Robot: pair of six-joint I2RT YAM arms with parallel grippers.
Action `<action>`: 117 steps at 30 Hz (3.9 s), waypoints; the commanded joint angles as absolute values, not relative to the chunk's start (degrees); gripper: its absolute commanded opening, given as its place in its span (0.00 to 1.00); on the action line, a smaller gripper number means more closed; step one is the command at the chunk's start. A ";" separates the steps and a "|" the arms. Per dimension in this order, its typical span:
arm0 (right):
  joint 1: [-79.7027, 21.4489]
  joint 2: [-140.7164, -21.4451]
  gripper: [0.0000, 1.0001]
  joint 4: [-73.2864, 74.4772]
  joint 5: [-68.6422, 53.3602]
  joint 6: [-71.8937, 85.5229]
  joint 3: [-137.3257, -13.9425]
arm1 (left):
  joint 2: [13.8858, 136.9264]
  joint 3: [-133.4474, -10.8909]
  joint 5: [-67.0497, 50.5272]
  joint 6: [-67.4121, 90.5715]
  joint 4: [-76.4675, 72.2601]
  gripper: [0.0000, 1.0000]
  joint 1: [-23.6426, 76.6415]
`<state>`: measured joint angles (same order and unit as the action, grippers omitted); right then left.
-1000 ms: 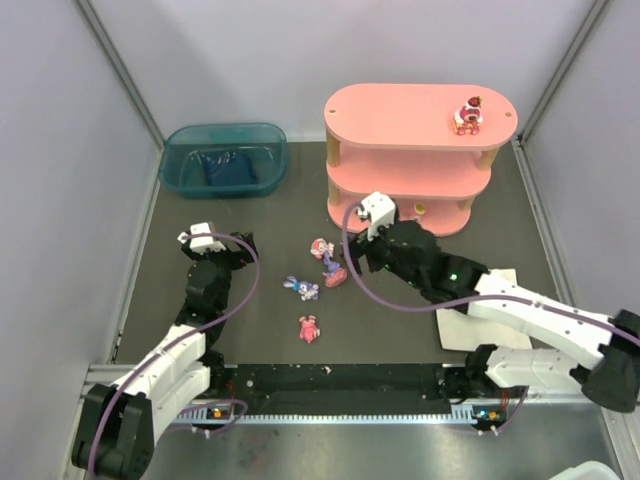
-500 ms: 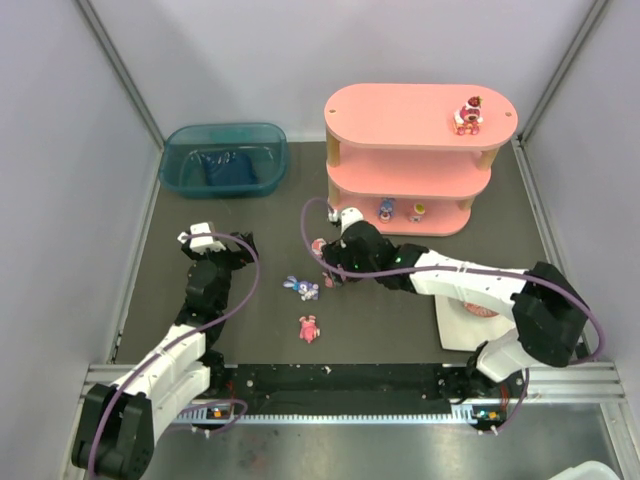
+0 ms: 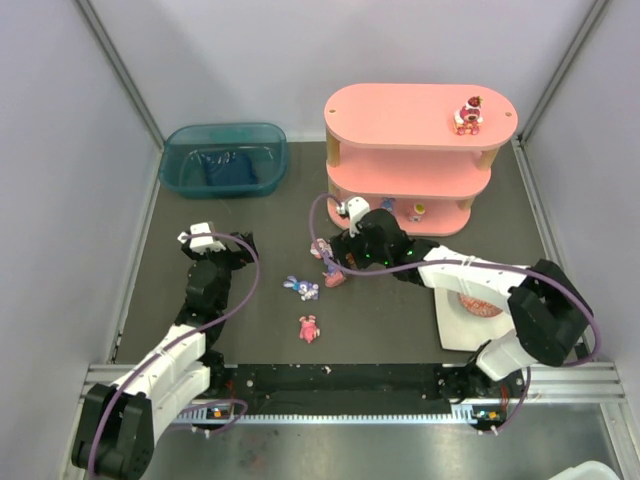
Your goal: Place and organize the plastic toys onto the shelf
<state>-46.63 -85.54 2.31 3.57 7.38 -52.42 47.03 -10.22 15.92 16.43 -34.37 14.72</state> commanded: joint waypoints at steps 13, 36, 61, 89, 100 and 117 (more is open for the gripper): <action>-30.85 -84.63 0.71 -7.83 -29.87 -10.80 -49.91 | 47.20 -10.81 15.21 16.70 -36.83 0.99 14.59; -31.82 -94.83 0.61 -5.63 -28.74 -14.76 -52.47 | 48.08 -11.34 14.68 16.61 -36.83 0.99 14.59; -33.57 -100.55 0.59 -3.25 -27.25 -16.35 -56.78 | 48.34 -11.43 14.85 16.70 -36.91 0.99 14.50; -34.01 -101.51 0.00 -1.41 -27.34 -15.47 -58.10 | 48.43 -11.43 14.76 16.87 -36.83 0.99 14.33; -34.01 -93.09 0.00 -3.07 -24.00 -9.76 -54.58 | 48.43 -11.43 14.68 16.87 -36.91 0.99 14.24; -34.10 -76.93 0.00 -1.76 -18.02 -0.44 -47.29 | 48.25 -11.34 14.68 17.05 -36.91 0.99 14.24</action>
<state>-33.47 -84.36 -0.19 -19.42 -3.84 -49.52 48.29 -10.24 15.25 16.51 -34.37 14.59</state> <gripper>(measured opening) 0.003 0.990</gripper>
